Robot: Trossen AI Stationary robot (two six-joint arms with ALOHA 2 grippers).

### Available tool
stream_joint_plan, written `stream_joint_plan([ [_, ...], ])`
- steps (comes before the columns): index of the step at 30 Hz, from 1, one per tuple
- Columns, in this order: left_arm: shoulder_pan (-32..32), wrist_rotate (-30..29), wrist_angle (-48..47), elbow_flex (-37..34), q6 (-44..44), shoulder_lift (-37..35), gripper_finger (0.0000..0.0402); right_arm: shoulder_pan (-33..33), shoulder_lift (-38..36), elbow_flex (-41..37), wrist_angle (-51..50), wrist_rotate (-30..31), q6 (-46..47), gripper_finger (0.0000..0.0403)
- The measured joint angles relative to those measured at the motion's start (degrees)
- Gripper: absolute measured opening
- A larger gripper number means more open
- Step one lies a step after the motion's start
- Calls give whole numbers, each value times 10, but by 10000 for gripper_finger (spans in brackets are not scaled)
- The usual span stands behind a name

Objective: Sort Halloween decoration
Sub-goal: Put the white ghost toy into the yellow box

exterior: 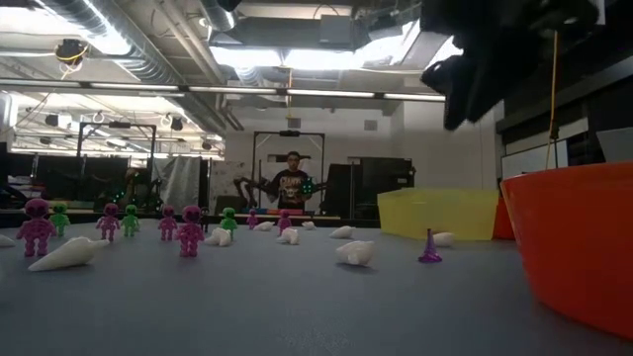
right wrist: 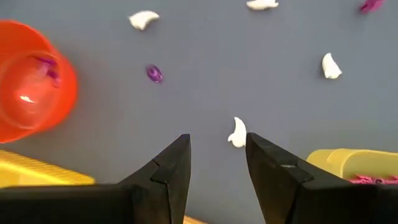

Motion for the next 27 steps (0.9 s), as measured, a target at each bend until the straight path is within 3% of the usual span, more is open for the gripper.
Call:
stream_joint_plan([
  [13,0,0,0,0,0,0,124,0,124,0,16,49,-1,152],
  [27,0,0,0,0,-1,0,124,0,183,0,43,94,-2,152],
])
